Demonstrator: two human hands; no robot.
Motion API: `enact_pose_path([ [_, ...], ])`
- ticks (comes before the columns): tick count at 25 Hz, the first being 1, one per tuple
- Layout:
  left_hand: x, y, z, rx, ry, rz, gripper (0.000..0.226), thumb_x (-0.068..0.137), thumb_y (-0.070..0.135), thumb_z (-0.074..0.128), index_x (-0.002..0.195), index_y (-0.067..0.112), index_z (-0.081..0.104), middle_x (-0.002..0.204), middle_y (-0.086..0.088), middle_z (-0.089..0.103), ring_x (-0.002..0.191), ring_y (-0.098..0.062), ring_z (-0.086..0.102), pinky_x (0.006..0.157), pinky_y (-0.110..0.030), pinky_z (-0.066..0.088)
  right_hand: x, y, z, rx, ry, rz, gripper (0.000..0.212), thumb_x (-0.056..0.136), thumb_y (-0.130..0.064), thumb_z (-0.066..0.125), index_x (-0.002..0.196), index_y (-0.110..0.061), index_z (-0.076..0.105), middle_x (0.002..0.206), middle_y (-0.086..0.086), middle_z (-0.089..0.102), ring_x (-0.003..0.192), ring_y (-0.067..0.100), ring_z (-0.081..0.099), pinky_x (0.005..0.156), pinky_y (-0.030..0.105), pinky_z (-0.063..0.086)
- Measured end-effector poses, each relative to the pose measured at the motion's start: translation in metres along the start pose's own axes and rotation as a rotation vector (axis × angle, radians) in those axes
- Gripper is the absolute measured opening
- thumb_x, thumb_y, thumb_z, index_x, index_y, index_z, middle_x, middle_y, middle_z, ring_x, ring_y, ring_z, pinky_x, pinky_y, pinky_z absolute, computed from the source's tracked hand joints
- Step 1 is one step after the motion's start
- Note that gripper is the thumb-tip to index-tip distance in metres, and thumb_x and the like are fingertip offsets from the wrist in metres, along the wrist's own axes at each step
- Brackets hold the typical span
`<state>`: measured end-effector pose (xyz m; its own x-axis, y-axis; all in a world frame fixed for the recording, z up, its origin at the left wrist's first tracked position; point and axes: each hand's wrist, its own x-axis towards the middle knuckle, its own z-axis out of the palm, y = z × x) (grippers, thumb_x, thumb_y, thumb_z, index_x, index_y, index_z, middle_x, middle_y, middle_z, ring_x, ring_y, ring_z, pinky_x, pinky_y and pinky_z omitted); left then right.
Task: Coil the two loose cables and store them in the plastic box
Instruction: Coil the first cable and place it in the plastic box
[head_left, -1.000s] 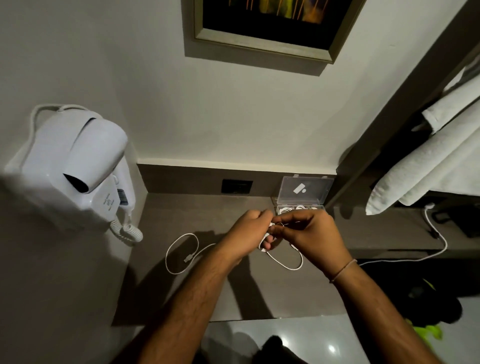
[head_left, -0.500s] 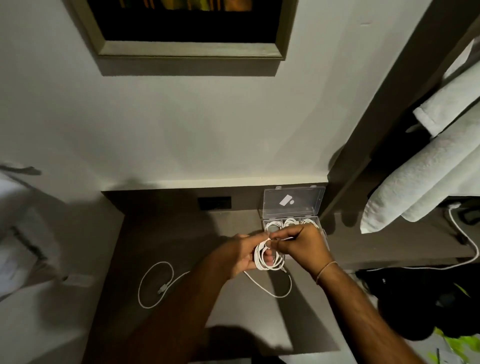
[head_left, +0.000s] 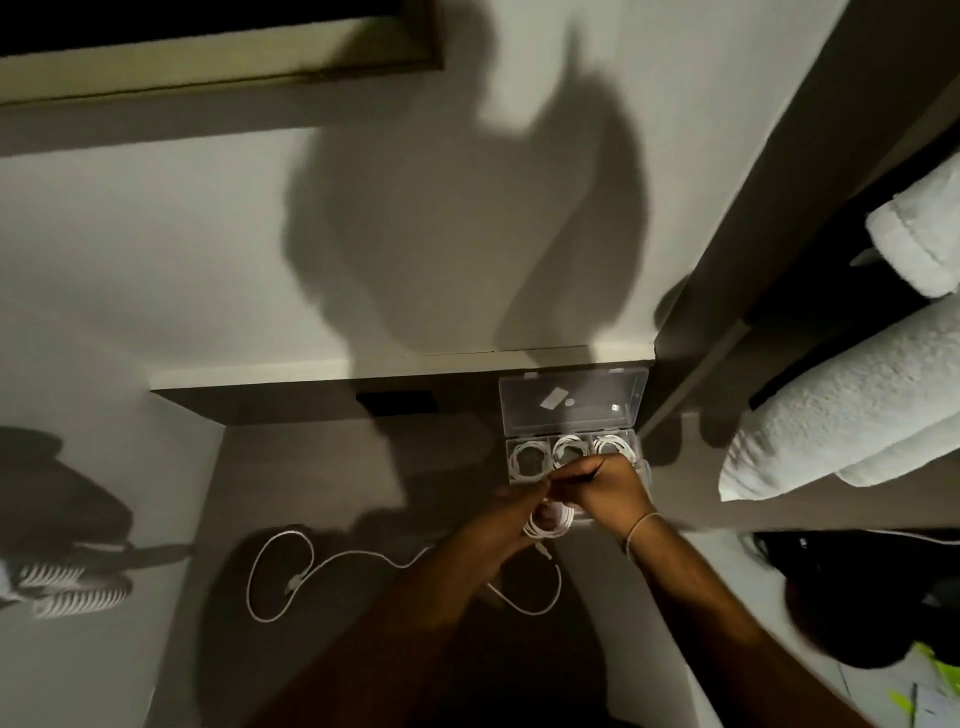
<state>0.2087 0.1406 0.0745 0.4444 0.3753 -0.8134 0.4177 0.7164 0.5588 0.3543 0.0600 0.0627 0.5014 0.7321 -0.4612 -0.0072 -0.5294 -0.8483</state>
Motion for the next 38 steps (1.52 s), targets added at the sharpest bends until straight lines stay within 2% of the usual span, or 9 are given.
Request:
enact_pose_path([
  [2,0.012,-0.001,0.001,0.210,0.094,0.114,0.015,0.103,0.018,0.069,0.115,0.011,0.067,0.122,-0.019,0.073,0.109,-0.030,0.071,0.104,-0.046,0.057,0.013,0.009,0.001,0.019,0.037,0.026,0.024,0.079,0.010,0.084,0.090,-0.011,0.086,0.084,0.005,0.082,0.076,0.016,0.076,0.088,0.032,0.062],
  [5,0.034,-0.003,-0.012,0.574,0.183,0.290,0.020,0.097,0.008,0.074,0.115,-0.001,0.073,0.110,-0.021,0.076,0.101,-0.034,0.071,0.090,-0.039,0.056,0.025,0.023,0.012,0.060,0.086,0.063,0.038,0.077,0.006,0.087,0.072,-0.032,0.083,0.069,-0.013,0.079,0.075,0.017,0.076,0.080,0.025,0.061],
  [9,0.056,0.002,-0.030,0.847,0.173,0.346,0.016,0.100,0.010,0.070,0.108,0.004,0.082,0.105,-0.019,0.081,0.095,-0.030,0.076,0.086,-0.037,0.056,0.028,0.039,0.038,0.140,0.164,0.073,0.014,0.077,0.011,0.085,0.084,0.000,0.081,0.080,0.012,0.077,0.082,0.030,0.073,0.085,0.036,0.063],
  [13,0.070,0.005,-0.029,1.084,0.163,0.356,0.020,0.104,0.020,0.064,0.115,0.009,0.077,0.115,-0.014,0.078,0.109,-0.029,0.073,0.098,-0.043,0.055,0.036,0.052,0.047,0.153,0.172,0.132,0.008,0.083,0.005,0.081,0.081,-0.003,0.081,0.088,0.022,0.081,0.088,0.044,0.078,0.094,0.056,0.063],
  [19,0.080,0.001,-0.037,1.326,0.117,0.401,0.020,0.104,0.029,0.064,0.109,0.016,0.079,0.108,-0.009,0.079,0.101,-0.026,0.073,0.094,-0.043,0.058,0.033,0.070,0.046,-0.493,0.198,-0.164,0.015,0.089,-0.023,0.084,0.102,-0.016,0.086,0.107,0.009,0.075,0.108,0.030,0.063,0.098,0.040,0.050],
  [23,0.082,0.001,-0.039,1.468,0.161,0.482,0.021,0.104,0.029,0.062,0.114,0.018,0.077,0.120,-0.006,0.070,0.112,-0.026,0.067,0.098,-0.042,0.056,0.031,0.073,0.052,-0.605,0.209,-0.076,0.021,0.096,-0.034,0.075,0.110,-0.020,0.084,0.111,0.009,0.073,0.114,0.030,0.061,0.092,0.043,0.055],
  [29,0.086,-0.009,-0.039,1.653,0.200,0.483,0.012,0.099,0.020,0.065,0.106,0.017,0.074,0.113,-0.005,0.073,0.107,-0.030,0.072,0.088,-0.042,0.059,0.026,0.075,0.061,-0.807,0.257,-0.022,0.025,0.101,-0.046,0.062,0.109,-0.032,0.081,0.111,-0.007,0.076,0.108,0.019,0.064,0.085,0.034,0.055],
  [35,0.089,-0.013,-0.030,1.811,0.099,0.469,0.035,0.102,0.018,0.062,0.135,0.008,0.063,0.138,-0.011,0.064,0.105,-0.035,0.075,0.087,-0.047,0.059,0.037,0.069,0.069,-0.970,0.193,0.051,0.022,0.100,-0.035,0.060,0.114,-0.032,0.077,0.119,-0.003,0.074,0.117,0.025,0.063,0.098,0.043,0.049],
  [38,0.086,-0.018,-0.031,1.807,0.070,0.440,0.043,0.100,0.019,0.064,0.141,0.008,0.056,0.136,-0.011,0.065,0.104,-0.033,0.074,0.088,-0.048,0.060,0.034,0.072,0.067,-1.020,0.146,0.014,0.026,0.100,-0.038,0.059,0.121,-0.032,0.073,0.125,-0.002,0.073,0.117,0.024,0.062,0.100,0.043,0.047],
])
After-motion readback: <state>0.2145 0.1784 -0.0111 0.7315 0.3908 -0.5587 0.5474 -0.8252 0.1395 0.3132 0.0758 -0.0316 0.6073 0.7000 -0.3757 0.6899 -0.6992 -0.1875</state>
